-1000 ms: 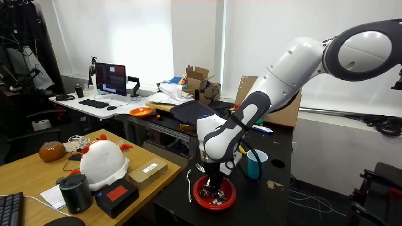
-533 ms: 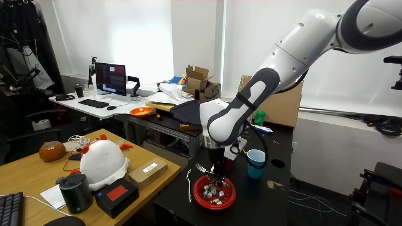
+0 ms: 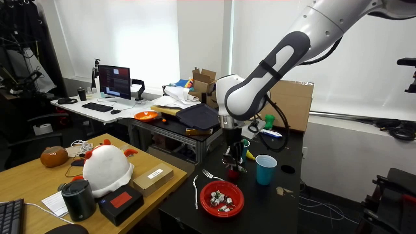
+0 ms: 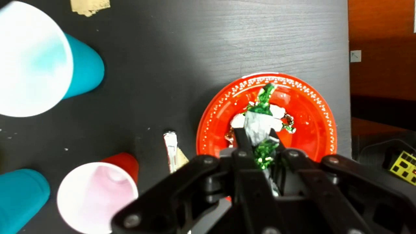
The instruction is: Pick up some candy from the red bowl and place it inside the blue cup on the left
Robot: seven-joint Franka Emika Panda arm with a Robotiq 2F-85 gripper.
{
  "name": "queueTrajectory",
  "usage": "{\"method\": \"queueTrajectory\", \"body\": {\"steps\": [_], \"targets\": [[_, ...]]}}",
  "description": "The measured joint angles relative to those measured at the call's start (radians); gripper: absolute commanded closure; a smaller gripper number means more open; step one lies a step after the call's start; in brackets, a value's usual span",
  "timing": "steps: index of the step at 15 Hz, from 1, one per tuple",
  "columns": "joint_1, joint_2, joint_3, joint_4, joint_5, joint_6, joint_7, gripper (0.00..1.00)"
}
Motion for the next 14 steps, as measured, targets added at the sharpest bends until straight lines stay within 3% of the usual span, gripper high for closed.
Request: {"method": "queueTrajectory", "body": {"steps": [7, 11, 14], "targets": [[-0.135, -0.189, -0.054, -0.135, 0.001, -0.025, -0.003, 0.96], [-0.208, -0.218, -0.096, -0.167, 0.001, -0.047, -0.038, 0.96], [-0.225, -0.211, -0.117, -0.18, -0.002, -0.049, -0.042, 0.96]]}}
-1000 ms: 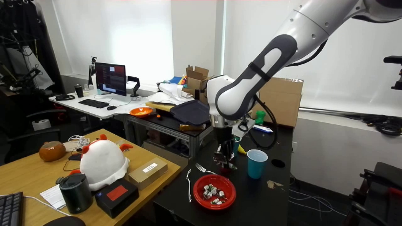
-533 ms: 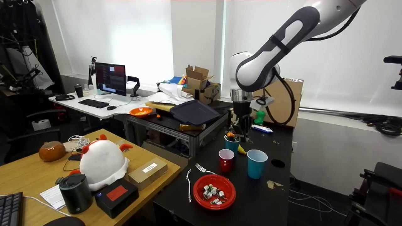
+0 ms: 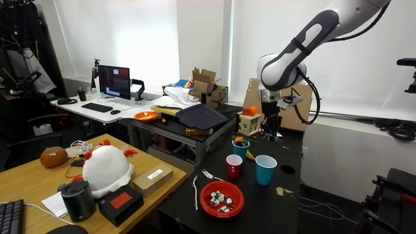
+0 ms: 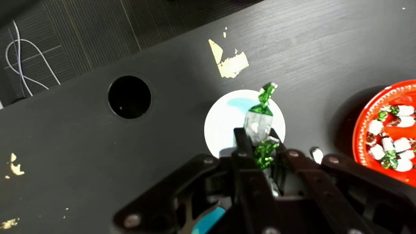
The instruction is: Pick up some candy from the red bowl and place it inside the blue cup on the left
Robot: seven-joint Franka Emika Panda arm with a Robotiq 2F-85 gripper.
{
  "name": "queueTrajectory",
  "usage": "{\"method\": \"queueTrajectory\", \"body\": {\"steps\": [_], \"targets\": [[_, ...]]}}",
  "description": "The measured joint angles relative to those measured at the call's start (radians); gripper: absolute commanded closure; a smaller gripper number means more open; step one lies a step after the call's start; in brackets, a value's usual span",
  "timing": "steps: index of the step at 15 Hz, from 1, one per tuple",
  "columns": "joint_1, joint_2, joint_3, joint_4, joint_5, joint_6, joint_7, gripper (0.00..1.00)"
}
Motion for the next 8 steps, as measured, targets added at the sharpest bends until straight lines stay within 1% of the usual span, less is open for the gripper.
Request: {"method": "queueTrajectory", "body": {"steps": [8], "targets": [[0.016, 0.098, -0.003, -0.002, -0.003, 0.006, 0.001, 0.96]]}}
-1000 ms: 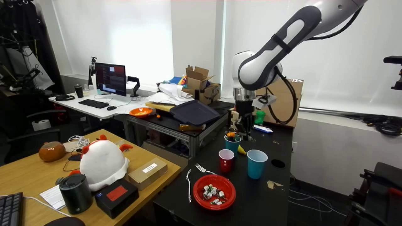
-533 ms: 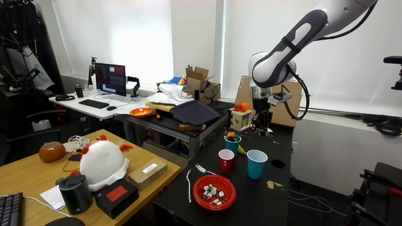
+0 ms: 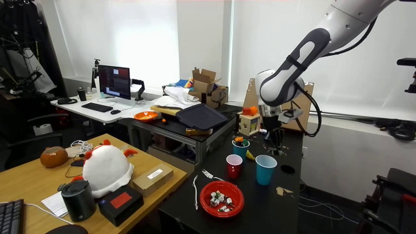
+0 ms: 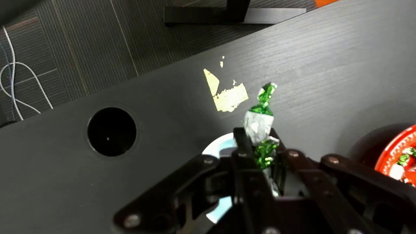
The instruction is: Pick up some candy from the red bowl and place it inside the blue cup on the left
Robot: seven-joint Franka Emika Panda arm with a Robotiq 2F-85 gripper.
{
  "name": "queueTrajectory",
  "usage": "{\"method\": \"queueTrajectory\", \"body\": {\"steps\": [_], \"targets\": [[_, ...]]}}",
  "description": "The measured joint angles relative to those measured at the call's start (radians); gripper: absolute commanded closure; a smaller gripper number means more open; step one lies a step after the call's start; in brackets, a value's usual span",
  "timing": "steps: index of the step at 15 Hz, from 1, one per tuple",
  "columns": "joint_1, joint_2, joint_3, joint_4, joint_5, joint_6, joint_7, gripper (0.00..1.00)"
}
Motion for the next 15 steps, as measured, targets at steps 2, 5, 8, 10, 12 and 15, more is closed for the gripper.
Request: {"method": "queueTrajectory", "body": {"steps": [2, 5, 8, 10, 12, 15], "targets": [[0.008, 0.029, 0.0, 0.006, -0.002, 0.012, 0.001, 0.96], [0.02, 0.072, -0.002, 0.031, -0.022, 0.036, 0.005, 0.96], [0.029, 0.101, -0.007, 0.064, -0.034, 0.062, 0.005, 0.96], [0.031, 0.11, -0.013, 0.083, -0.036, 0.065, 0.005, 0.96], [0.031, 0.115, -0.018, 0.097, -0.037, 0.066, 0.005, 0.96], [0.031, 0.119, -0.033, 0.106, -0.038, 0.066, 0.005, 0.96]]}}
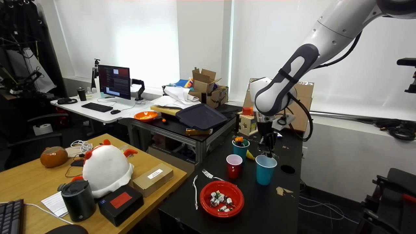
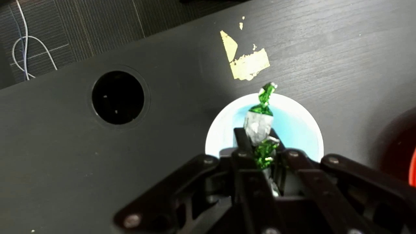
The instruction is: Pick up some candy from the red bowl and place it inside the blue cup on the left
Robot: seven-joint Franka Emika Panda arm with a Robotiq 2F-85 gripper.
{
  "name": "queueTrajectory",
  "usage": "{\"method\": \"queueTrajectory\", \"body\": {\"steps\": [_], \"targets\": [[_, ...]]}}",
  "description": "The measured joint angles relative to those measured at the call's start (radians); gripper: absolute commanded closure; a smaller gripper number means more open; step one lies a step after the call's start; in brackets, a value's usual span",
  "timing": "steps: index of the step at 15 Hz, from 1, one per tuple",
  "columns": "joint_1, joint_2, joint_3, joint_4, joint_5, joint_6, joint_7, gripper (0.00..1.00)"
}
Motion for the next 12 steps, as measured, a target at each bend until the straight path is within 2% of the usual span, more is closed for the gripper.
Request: {"method": "queueTrajectory", "body": {"steps": [1, 2, 9, 10, 12], "targets": [[-0.001, 0.001, -0.005, 0.002, 0.0, 0.0, 0.0, 0.58], [-0.002, 0.002, -0.008, 0.003, 0.0, 0.0, 0.0, 0.57], [-0.008, 0.004, 0.001, 0.003, 0.001, 0.0, -0.001, 0.06], [-0.008, 0.004, 0.007, 0.003, 0.001, 0.0, -0.001, 0.01], [-0.008, 0.004, 0.019, 0.003, 0.002, 0.0, -0.001, 0.0]]}}
